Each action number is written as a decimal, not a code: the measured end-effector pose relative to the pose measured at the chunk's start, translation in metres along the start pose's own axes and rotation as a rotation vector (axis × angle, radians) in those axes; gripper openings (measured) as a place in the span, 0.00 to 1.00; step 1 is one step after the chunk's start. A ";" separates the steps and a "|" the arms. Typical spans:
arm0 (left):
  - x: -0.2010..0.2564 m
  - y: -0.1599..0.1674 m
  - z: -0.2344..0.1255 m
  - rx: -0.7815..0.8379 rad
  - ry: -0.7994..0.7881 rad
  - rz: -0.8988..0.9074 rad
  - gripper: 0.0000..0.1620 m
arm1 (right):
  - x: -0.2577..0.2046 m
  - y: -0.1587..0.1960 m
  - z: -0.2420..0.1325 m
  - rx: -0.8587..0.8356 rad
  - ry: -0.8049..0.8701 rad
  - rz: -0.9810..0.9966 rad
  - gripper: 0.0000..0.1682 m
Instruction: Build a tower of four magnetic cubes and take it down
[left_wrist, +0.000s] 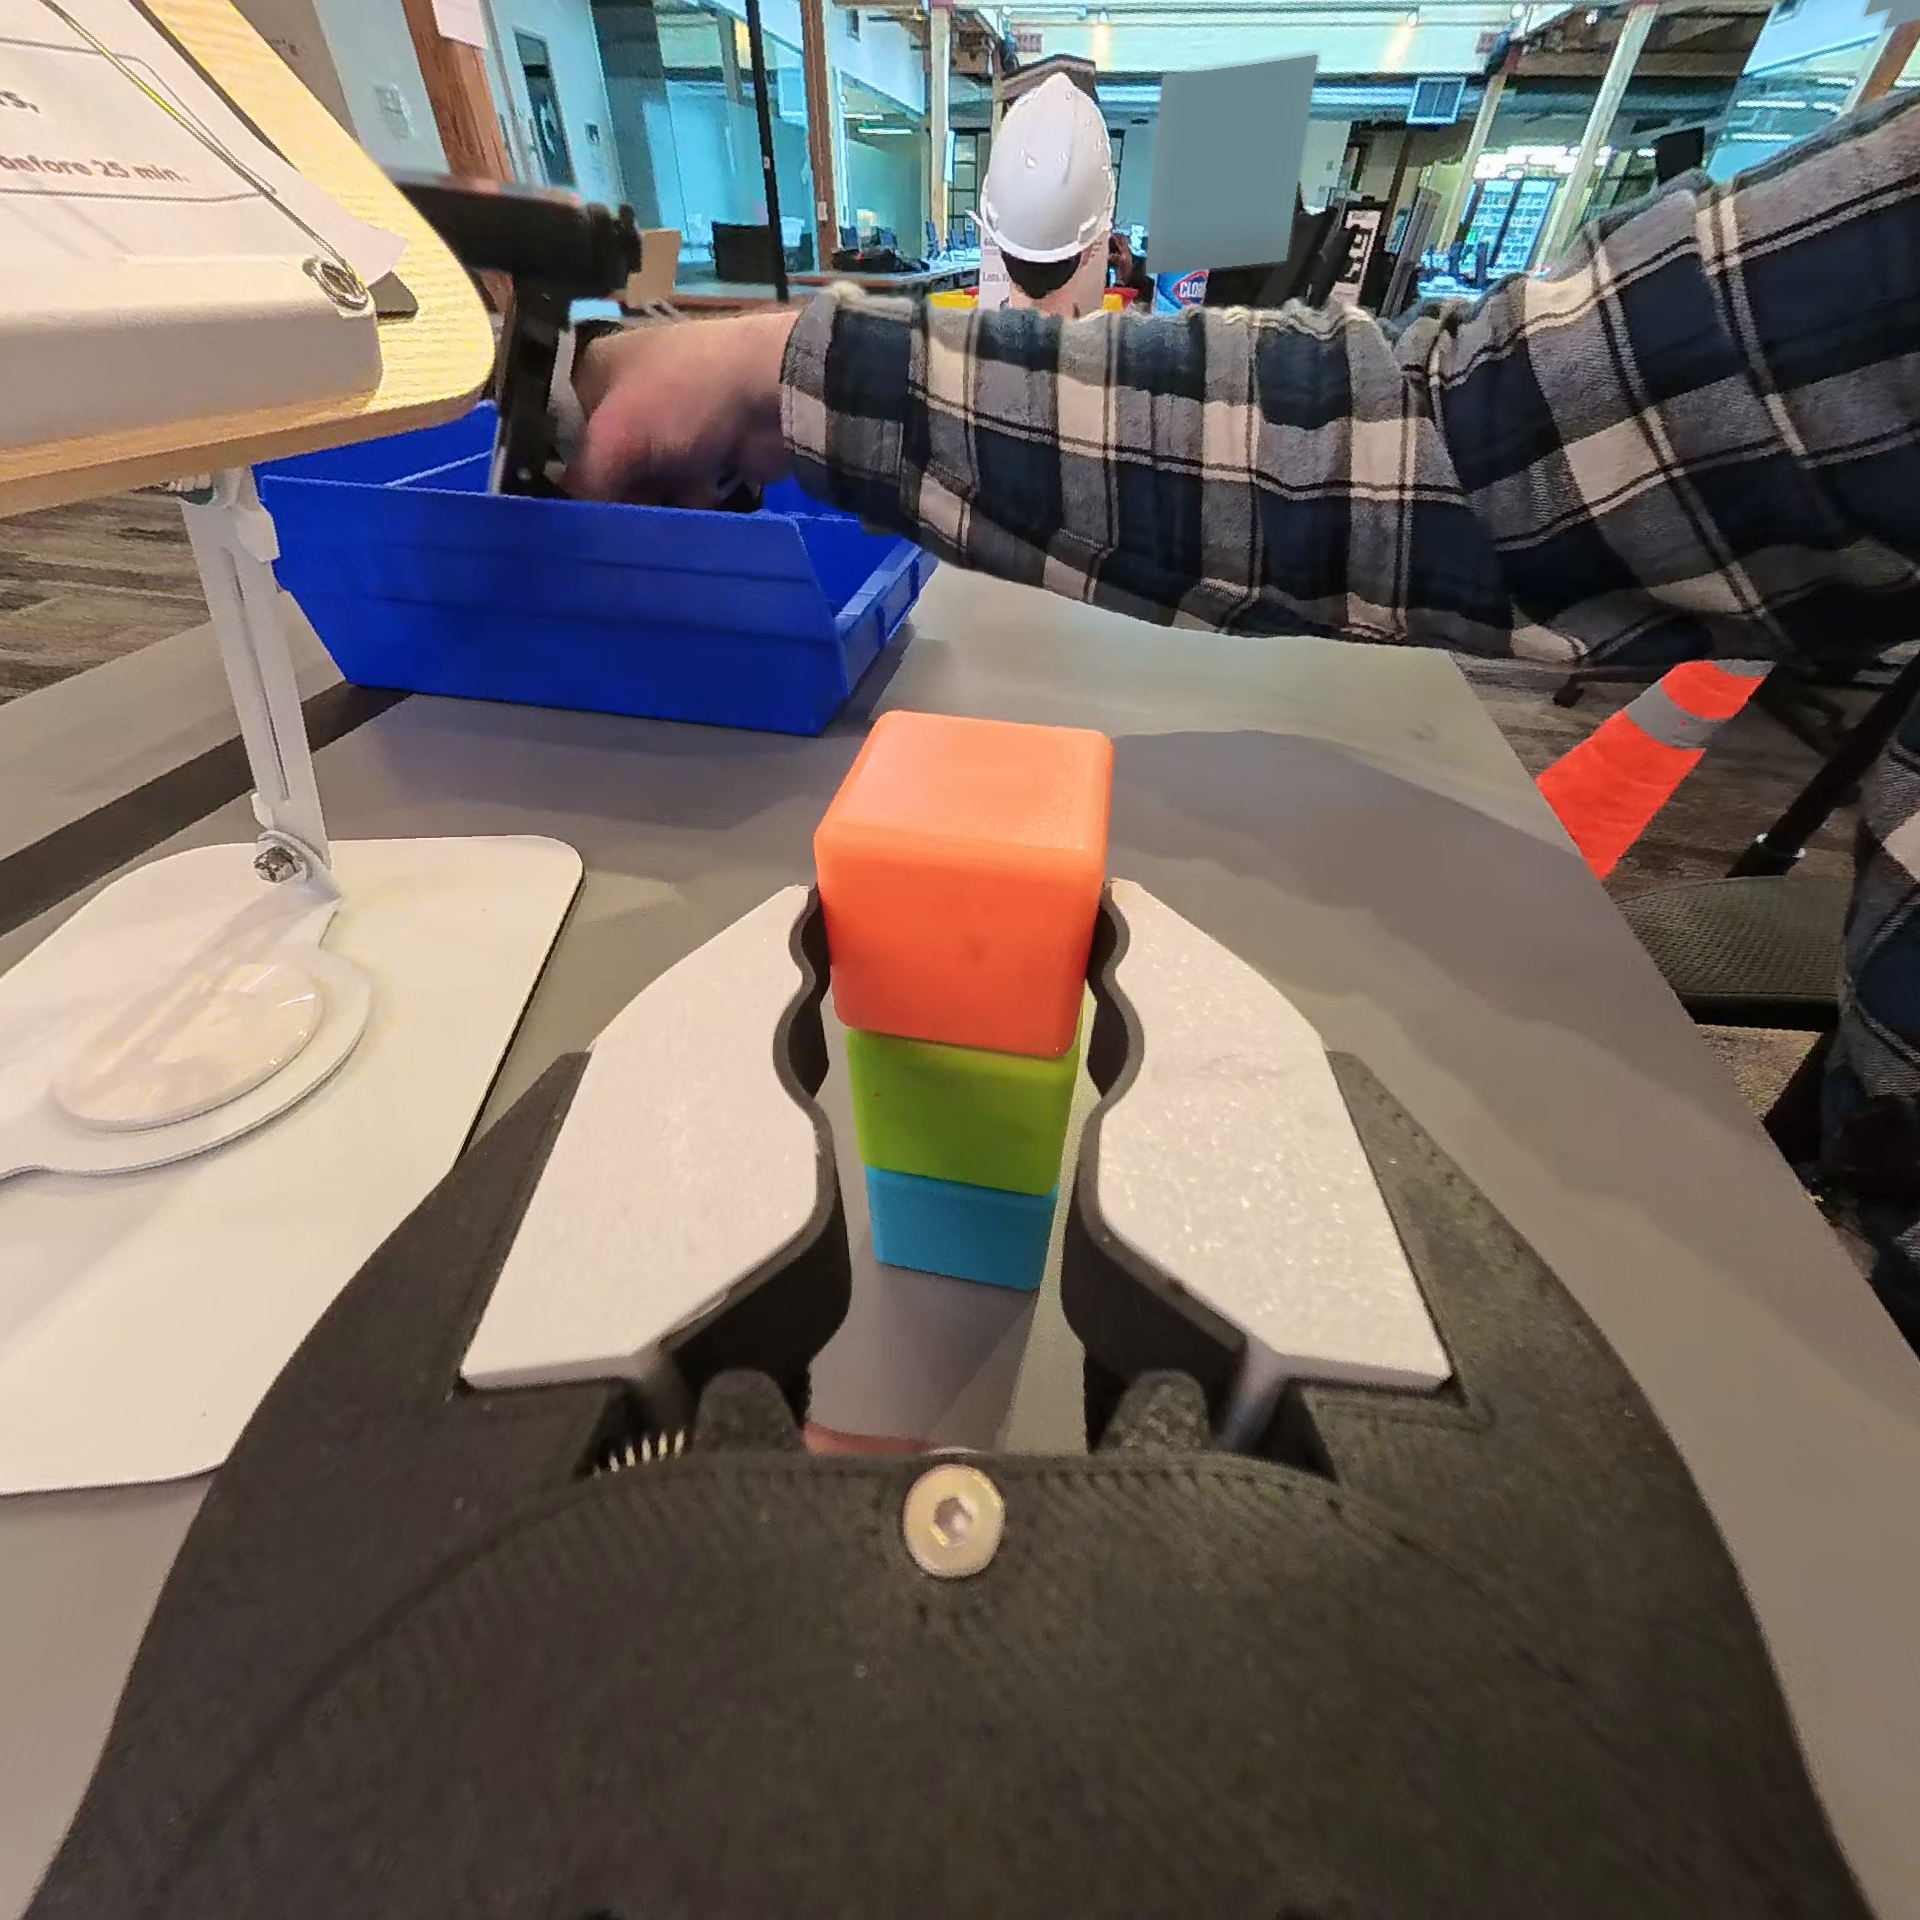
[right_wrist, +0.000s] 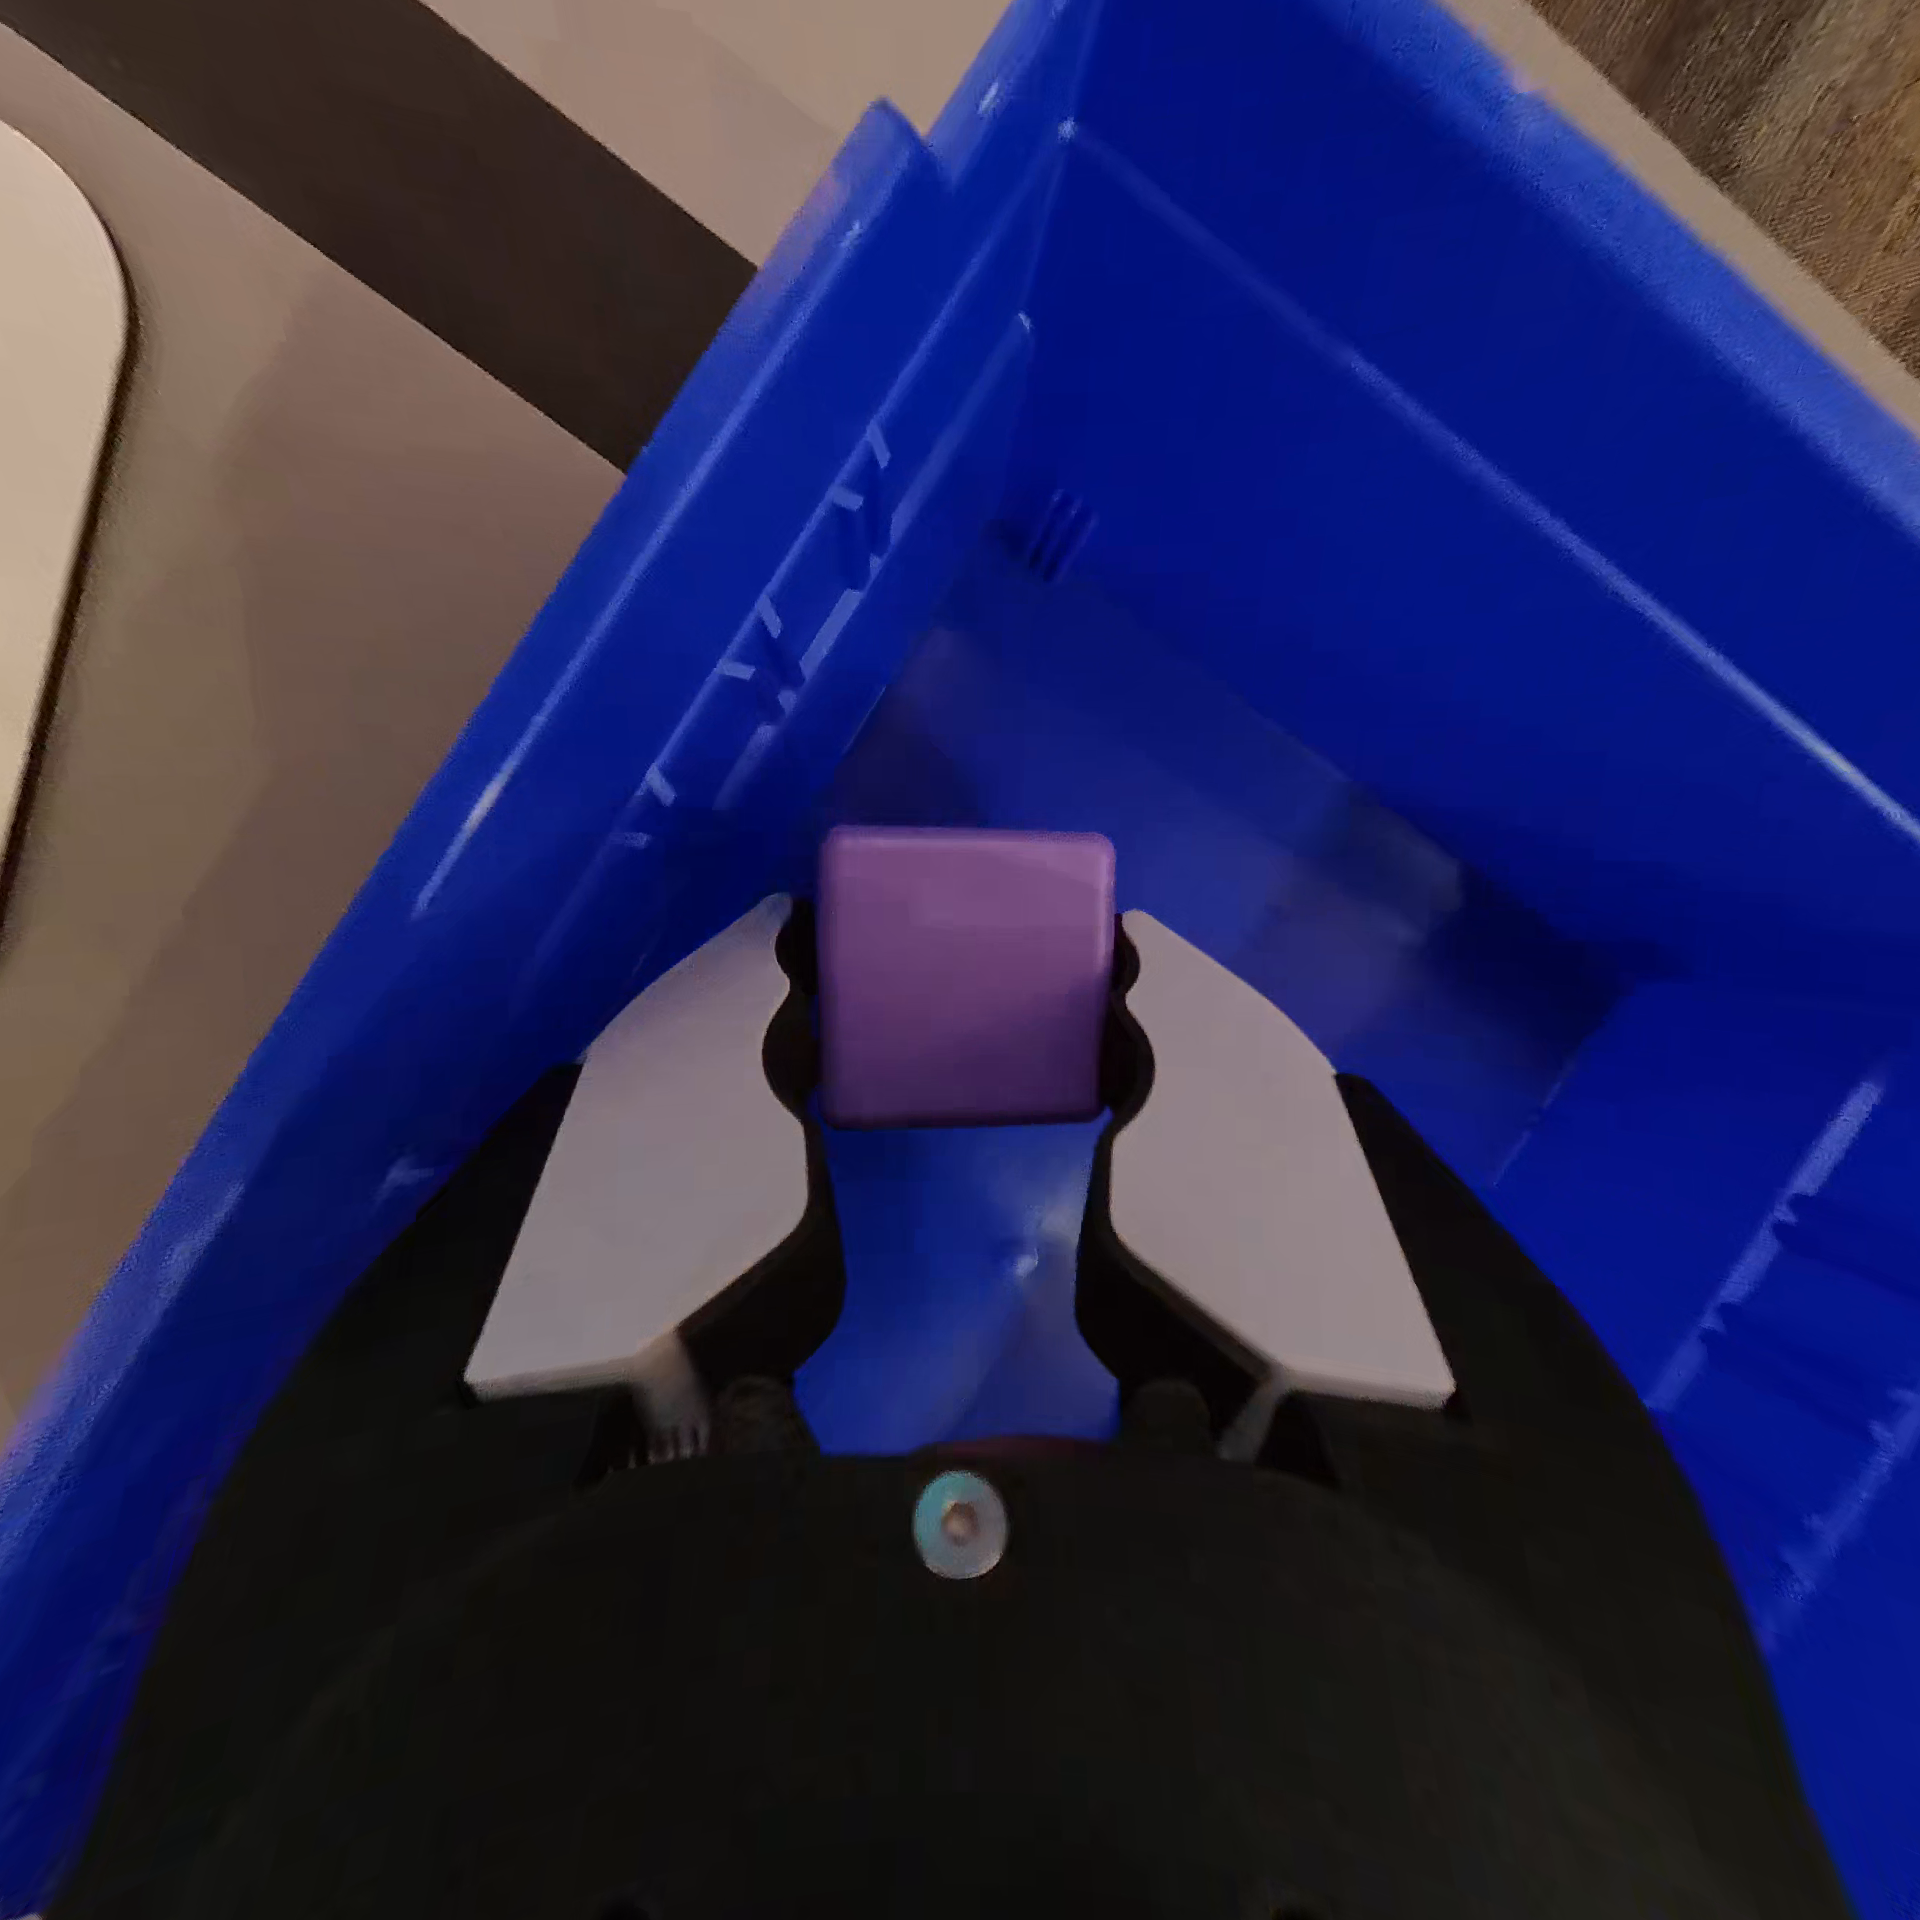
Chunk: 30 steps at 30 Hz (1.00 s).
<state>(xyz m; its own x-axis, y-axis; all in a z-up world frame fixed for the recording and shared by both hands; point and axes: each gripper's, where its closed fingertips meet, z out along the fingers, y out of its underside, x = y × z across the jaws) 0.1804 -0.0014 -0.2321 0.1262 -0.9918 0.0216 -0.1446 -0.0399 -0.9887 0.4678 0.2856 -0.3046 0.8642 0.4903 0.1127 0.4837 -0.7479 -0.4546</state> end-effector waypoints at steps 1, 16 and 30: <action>0.000 0.000 0.000 0.001 0.000 0.000 0.29 | -0.001 0.001 0.003 -0.007 -0.003 -0.003 0.32; 0.000 0.000 0.000 0.002 0.002 0.002 0.29 | -0.001 0.008 0.018 -0.018 -0.021 0.009 0.39; 0.000 0.000 0.001 -0.001 0.001 0.005 0.29 | 0.005 -0.006 -0.075 0.247 0.108 0.012 0.42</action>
<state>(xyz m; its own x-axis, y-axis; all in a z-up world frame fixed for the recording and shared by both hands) 0.1809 -0.0013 -0.2323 0.1244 -0.9921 0.0165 -0.1458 -0.0347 -0.9887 0.4792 0.2588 -0.2351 0.8859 0.4217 0.1933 0.4360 -0.6149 -0.6571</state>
